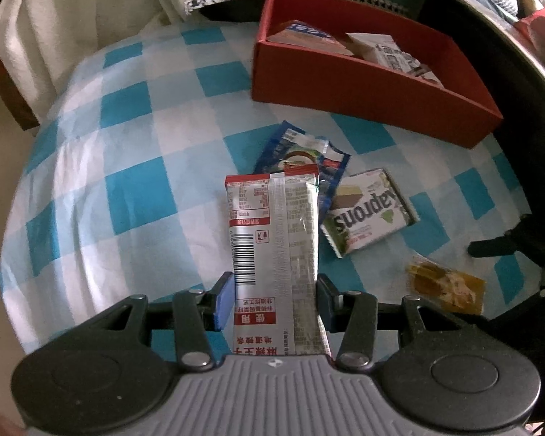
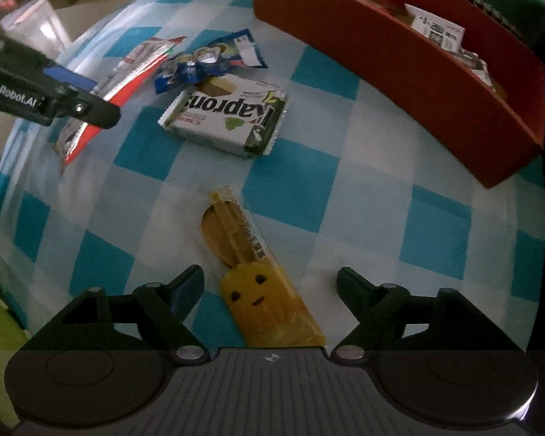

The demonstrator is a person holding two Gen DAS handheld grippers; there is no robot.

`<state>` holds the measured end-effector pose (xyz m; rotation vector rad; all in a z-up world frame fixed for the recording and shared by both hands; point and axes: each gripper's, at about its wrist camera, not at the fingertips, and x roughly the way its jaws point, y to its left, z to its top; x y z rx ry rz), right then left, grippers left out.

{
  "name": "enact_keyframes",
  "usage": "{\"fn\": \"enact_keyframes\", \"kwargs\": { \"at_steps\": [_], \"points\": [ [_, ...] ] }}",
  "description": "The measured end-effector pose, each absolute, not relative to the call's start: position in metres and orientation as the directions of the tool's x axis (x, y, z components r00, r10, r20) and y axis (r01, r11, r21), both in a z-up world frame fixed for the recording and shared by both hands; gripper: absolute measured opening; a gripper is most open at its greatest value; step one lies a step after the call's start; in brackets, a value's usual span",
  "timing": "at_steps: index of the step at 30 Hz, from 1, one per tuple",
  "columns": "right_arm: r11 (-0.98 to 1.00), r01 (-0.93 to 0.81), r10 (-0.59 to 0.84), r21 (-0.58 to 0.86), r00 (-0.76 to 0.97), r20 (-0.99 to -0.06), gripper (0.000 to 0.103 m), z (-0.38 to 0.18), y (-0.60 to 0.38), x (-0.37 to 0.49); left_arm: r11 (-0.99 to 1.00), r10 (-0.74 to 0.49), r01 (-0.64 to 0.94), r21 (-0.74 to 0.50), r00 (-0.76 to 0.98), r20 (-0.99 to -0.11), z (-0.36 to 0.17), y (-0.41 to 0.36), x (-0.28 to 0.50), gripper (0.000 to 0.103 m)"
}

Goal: Organize snacks

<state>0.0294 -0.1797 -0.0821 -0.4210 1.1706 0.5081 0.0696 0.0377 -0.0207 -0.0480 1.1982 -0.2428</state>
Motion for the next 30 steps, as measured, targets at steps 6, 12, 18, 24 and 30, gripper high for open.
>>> {"fn": "enact_keyframes", "kwargs": {
  "at_steps": [6, 12, 18, 24, 30],
  "points": [
    [0.785, -0.605, 0.110, -0.135, 0.349, -0.931, 0.067, -0.082, -0.163, 0.015, 0.973, -0.213, 0.160, -0.167, 0.336, -0.917, -0.021, 0.039, 0.069, 0.041],
    [0.792, -0.602, 0.138, -0.101, 0.337, -0.931, 0.042, -0.080, -0.143, -0.003, 0.970, -0.208, 0.189, -0.151, 0.331, -0.921, -0.023, 0.031, 0.067, 0.041],
    [0.876, -0.475, 0.245, 0.081, 0.293, -0.924, 0.040, -0.070, -0.165, 0.014, 0.970, -0.205, 0.191, -0.147, 0.334, -0.920, -0.023, 0.031, 0.065, 0.041],
    [0.878, -0.378, 0.411, 0.293, 0.283, -0.867, 0.040, -0.058, -0.180, 0.016, 0.968, -0.215, 0.199, -0.153, 0.344, -0.914, -0.020, 0.031, 0.065, 0.041],
    [0.864, -0.314, 0.487, 0.394, 0.317, -0.814, 0.040, -0.048, -0.195, 0.019, 0.971, -0.207, 0.186, -0.148, 0.361, -0.909, -0.017, 0.033, 0.065, 0.041]
  ]
}}
